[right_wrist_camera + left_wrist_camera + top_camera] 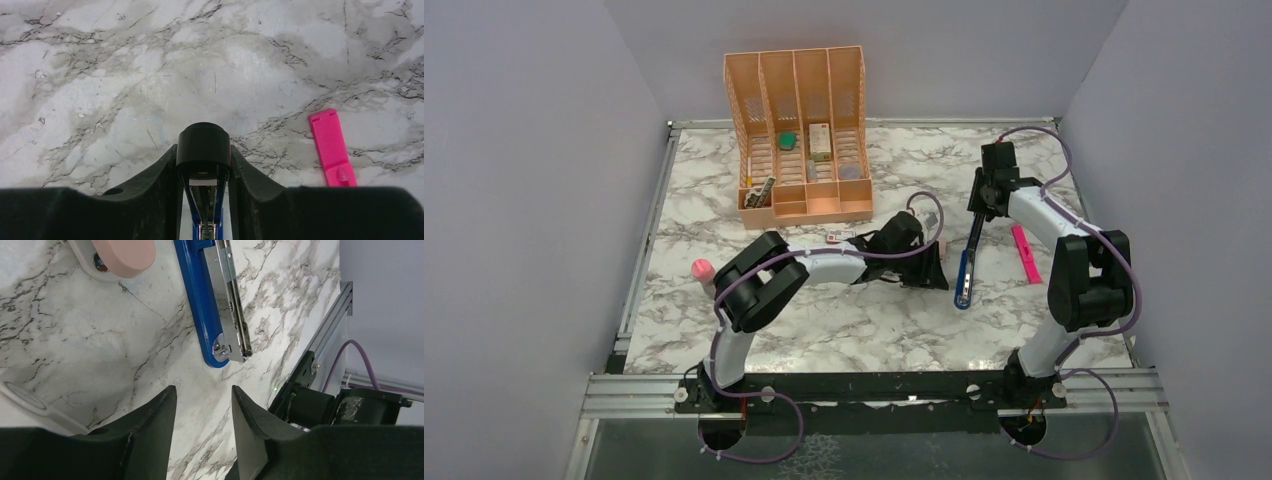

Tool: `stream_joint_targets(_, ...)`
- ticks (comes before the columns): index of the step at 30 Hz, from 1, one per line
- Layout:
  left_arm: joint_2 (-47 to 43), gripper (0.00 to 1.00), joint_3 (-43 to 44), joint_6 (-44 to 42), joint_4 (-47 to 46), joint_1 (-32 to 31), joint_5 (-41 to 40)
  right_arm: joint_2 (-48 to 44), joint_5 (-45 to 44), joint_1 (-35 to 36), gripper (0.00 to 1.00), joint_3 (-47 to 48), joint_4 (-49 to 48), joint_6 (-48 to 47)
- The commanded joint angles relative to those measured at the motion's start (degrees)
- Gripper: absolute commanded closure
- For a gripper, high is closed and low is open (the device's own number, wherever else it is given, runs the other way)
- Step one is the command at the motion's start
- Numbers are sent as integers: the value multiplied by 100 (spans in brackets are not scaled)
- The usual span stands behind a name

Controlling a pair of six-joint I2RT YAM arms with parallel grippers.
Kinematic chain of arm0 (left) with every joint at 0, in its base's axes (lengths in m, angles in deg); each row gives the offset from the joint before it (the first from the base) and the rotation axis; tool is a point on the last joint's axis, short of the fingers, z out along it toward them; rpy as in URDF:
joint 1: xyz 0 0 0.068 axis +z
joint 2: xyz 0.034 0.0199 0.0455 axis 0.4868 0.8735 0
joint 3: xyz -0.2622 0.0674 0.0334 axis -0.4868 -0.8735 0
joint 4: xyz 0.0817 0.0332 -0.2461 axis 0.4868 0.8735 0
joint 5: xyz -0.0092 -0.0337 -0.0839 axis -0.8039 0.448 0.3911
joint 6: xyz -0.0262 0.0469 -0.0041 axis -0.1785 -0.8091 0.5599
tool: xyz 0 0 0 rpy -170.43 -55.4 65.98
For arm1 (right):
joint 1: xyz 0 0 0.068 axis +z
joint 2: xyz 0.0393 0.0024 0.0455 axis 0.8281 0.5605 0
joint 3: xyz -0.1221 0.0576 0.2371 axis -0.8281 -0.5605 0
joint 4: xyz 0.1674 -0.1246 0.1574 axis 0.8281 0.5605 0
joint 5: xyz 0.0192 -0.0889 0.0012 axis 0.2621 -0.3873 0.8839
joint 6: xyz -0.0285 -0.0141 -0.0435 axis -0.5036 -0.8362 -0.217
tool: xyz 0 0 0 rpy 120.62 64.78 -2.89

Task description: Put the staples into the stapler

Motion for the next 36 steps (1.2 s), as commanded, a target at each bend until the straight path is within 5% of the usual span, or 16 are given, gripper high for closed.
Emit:
stream_joint_targets(1,243,56,231,-60,14,-129,-223,36,38,-43,68,188,-53,-34)
stream_joint_targets(11,639,59,485,-108,15,-268,-198,-137,369,-37,71,84,-171,275)
stream_joint_targets(36,1522,87,954,-78,665,-364,-557,-510,1110,-26,72,125,450,629)
